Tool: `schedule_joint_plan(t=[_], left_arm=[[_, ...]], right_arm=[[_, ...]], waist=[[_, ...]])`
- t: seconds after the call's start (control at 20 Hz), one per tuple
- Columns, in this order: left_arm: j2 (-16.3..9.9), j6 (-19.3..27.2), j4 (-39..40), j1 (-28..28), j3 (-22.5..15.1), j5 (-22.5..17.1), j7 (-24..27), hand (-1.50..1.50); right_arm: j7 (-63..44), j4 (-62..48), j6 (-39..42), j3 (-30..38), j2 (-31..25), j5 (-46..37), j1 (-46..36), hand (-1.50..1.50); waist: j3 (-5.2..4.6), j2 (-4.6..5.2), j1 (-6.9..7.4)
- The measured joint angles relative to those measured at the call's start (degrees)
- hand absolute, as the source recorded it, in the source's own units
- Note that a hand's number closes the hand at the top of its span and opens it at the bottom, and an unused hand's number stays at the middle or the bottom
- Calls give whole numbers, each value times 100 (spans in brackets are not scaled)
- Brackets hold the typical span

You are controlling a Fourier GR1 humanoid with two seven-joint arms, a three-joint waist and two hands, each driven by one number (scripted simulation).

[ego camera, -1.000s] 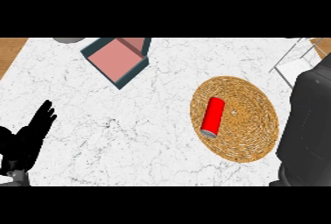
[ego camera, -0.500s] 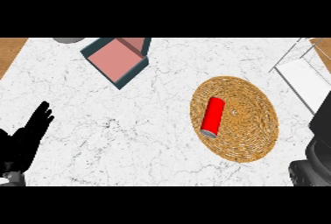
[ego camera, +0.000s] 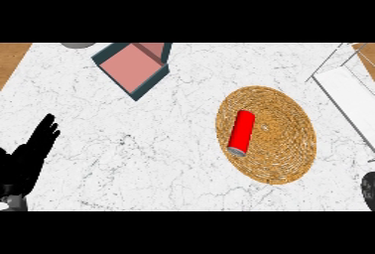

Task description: Pick the cupcake from the placemat and place it in the tiered shelf

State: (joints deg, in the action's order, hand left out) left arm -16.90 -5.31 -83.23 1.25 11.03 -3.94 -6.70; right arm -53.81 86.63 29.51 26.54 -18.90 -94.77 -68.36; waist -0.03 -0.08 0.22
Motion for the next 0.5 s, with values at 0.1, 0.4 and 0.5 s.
schedule_joint_plan(t=[0.1, 0.4, 0.5], left_arm=[[-30, -32, 60, -23, 35, -1, 25, 0], [44, -6, 196, -144, 28, 55, 64, 0], [96, 10, 223, -105, -4, 114, 149, 0]], right_arm=[[56, -226, -2, 74, -203, -28, -3, 150], [149, -824, -315, 288, -599, 44, 195, 150], [167, -1001, -479, 379, -738, 130, 207, 150]], waist=[[0, 7, 5], [3, 15, 9], [2, 15, 15]])
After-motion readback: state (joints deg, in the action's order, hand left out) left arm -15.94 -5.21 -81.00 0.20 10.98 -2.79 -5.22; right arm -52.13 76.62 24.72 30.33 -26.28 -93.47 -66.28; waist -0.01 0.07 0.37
